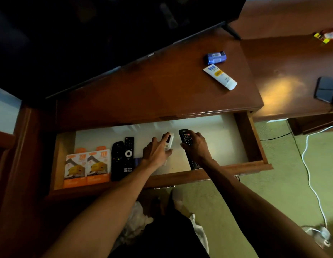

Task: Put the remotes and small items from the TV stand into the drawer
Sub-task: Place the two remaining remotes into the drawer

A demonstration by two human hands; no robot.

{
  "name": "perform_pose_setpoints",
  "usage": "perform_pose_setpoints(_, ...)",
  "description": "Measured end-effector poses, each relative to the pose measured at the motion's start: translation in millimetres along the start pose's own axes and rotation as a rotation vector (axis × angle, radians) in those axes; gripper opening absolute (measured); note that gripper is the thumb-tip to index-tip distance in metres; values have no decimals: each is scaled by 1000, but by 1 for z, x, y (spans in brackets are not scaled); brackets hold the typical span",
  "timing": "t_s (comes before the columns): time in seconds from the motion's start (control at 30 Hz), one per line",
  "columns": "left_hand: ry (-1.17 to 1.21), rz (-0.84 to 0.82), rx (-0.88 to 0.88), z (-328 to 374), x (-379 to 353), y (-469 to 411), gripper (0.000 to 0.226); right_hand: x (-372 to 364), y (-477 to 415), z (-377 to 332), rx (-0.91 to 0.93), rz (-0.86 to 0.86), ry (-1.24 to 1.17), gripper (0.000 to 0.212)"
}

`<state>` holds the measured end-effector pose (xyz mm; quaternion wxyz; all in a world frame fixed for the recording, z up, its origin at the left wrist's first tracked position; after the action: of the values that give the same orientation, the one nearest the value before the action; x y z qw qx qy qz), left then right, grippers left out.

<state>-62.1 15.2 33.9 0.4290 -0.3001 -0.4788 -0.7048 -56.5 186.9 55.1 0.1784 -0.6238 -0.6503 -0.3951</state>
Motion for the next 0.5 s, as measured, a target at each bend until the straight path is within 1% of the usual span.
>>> perform_pose_setpoints(0.17, -72, 16, 31, 2, -19, -13, 72, -18, -14, 14, -16, 0, 25, 58)
perform_pose_setpoints(0.37, -127, 16, 44, -3, -33, -16, 74, -37, -23, 23, -14, -71, 87, 55)
perform_pose_setpoints(0.5, -106, -37, 76, -7, -30, -24, 79, -42, -27, 23, -22, -110, 101, 58)
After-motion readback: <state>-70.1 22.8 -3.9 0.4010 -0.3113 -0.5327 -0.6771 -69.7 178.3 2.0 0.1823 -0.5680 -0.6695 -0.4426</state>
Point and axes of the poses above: each hand's wrist, its own y-axis away from the middle knuckle, its own x-axis out of the back of the hand, z = x × y, the point moved 8 cm from there along -y, towards the middle knuckle
